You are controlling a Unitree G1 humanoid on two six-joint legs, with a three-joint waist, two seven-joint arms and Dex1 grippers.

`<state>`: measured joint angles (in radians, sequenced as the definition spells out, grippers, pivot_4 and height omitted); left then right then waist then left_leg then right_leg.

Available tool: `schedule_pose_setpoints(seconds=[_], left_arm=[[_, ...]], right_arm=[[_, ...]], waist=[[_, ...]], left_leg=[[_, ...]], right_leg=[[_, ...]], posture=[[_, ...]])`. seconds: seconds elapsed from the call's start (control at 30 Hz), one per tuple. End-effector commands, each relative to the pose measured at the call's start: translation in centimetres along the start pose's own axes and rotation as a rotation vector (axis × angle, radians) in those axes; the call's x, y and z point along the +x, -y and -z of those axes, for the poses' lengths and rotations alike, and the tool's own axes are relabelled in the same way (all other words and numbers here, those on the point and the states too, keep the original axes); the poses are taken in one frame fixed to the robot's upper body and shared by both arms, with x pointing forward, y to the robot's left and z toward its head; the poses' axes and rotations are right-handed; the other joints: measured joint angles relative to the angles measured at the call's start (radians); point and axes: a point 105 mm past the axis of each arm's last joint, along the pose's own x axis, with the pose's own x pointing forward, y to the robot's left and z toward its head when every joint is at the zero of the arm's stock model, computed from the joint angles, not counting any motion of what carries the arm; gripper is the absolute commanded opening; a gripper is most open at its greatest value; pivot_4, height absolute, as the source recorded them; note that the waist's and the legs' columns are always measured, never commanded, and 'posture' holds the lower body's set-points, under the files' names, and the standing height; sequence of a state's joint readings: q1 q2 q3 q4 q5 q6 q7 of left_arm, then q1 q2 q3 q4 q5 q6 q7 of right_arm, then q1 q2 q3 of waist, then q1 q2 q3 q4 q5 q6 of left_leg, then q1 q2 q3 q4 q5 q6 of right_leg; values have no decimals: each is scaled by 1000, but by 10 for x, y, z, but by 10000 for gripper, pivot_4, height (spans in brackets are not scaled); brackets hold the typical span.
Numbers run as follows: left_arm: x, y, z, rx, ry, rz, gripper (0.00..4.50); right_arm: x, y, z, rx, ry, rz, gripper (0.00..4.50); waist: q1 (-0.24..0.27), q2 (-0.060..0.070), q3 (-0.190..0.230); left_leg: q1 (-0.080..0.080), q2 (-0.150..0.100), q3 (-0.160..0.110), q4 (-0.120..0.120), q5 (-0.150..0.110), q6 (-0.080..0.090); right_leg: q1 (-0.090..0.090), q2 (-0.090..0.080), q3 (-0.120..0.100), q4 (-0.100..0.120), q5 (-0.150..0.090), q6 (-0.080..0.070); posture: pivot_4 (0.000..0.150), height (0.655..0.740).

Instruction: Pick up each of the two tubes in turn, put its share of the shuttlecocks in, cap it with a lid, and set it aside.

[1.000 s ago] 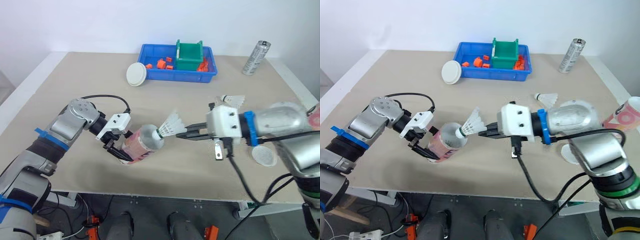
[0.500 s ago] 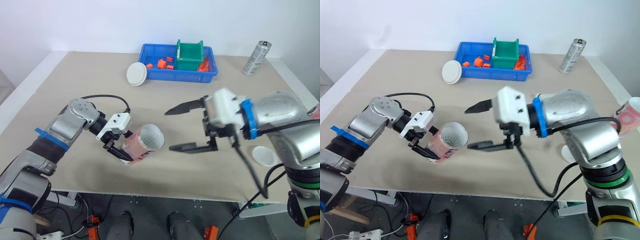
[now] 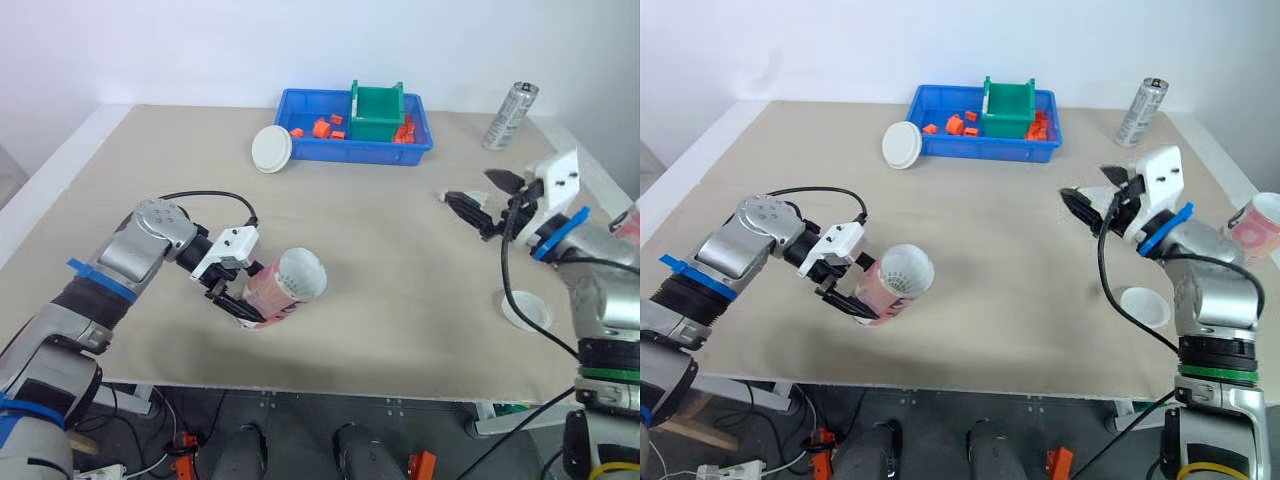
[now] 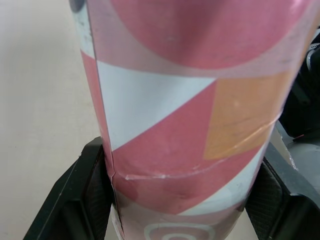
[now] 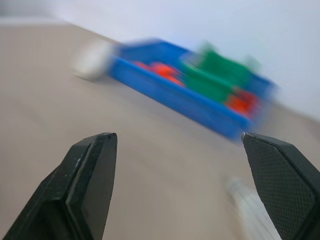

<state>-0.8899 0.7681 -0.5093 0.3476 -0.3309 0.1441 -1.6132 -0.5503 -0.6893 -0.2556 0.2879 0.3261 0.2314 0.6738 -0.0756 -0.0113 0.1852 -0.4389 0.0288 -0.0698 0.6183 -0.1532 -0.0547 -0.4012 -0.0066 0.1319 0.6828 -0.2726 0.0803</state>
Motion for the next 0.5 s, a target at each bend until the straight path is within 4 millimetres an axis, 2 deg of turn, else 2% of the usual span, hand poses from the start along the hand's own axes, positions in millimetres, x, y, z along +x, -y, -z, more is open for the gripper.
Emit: schedule_pose_setpoints(seconds=[0.03, 0.4, 0.5], left_arm=[[3, 0, 5, -10, -19, 10, 32720], [3, 0, 6, -12, -17, 9, 32720], [3, 0, 5, -11, -15, 9, 32720]], right_arm=[[1, 21, -2, -27, 47, 108, 42859], [25, 32, 51, 35, -113, 181, 42859], [29, 33, 57, 57, -137, 200, 42859]], waist=[[0, 0, 0], [-2, 1, 0], [-3, 1, 0]], left_leg=[[0, 0, 0, 0, 0, 0], [1, 0, 0, 0, 0, 0], [1, 0, 0, 0, 0, 0]], right_leg=[[0, 0, 0, 0, 0, 0], [2, 0, 1, -1, 0, 1], [2, 0, 1, -1, 0, 1]], posture=[[1500, 7367], [1500, 7367], [1500, 7367]])
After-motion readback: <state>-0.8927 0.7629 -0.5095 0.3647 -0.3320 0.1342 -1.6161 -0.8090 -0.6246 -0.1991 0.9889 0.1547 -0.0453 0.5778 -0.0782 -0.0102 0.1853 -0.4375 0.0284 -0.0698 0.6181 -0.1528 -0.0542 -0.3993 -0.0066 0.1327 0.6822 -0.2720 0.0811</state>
